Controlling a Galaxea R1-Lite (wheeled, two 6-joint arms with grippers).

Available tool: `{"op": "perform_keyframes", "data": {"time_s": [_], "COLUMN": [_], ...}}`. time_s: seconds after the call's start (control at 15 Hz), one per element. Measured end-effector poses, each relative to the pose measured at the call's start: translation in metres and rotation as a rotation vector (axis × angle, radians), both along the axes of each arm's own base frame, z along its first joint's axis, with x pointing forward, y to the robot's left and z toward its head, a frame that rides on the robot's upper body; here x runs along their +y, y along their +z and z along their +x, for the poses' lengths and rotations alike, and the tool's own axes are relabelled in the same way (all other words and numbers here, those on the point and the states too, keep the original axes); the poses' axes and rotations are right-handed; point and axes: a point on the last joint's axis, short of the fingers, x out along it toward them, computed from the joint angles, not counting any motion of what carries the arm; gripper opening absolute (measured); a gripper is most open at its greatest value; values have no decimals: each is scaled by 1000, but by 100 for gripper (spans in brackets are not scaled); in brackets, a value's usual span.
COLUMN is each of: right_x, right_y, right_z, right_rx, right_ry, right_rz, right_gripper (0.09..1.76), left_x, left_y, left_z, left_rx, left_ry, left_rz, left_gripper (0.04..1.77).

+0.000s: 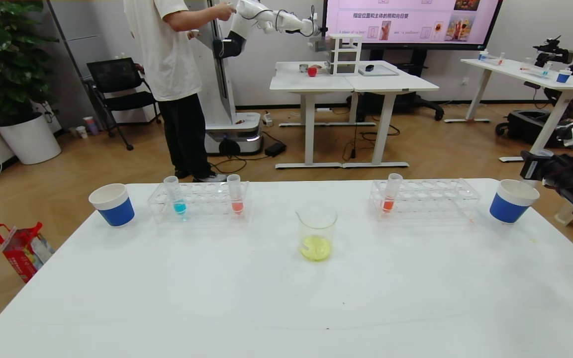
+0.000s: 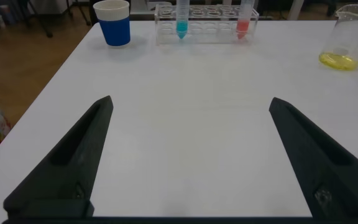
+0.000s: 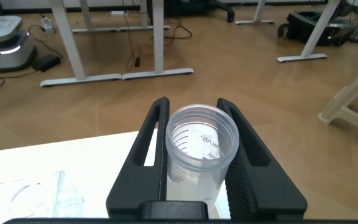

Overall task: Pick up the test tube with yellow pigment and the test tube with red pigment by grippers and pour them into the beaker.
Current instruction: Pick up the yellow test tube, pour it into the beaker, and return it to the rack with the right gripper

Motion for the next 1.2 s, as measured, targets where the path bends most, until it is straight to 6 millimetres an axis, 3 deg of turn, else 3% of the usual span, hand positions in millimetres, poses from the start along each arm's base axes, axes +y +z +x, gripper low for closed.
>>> {"op": "perform_keyframes", "data": {"time_s": [0.33,0.67,0.73,0.8,0.93,1.0,1.2], "right_x": [-2,-1,-1,-1,-1,0,9], "right_y": [-19,-22,-22,-23,-22,-22,-13], "right_z": [3,3,3,3,2,2,2], "right_rx": [31,38,39,40,40,40,9], "right_ry": [4,8,8,7,8,10,28], "right_rz": [16,20,21,21,20,18,6], "right_gripper": [52,52,61,82,153,170,173], "left_x": [0,0,0,0,0,0,0], "left_y": [0,0,0,0,0,0,0], "left_z": [0,0,0,0,0,0,0], "left_rx": [0,0,0,0,0,0,0], "left_ry": [0,0,0,0,0,0,0], "left_rz": [0,0,0,0,0,0,0], "left_gripper": [175,175,175,175,175,175,175]}}
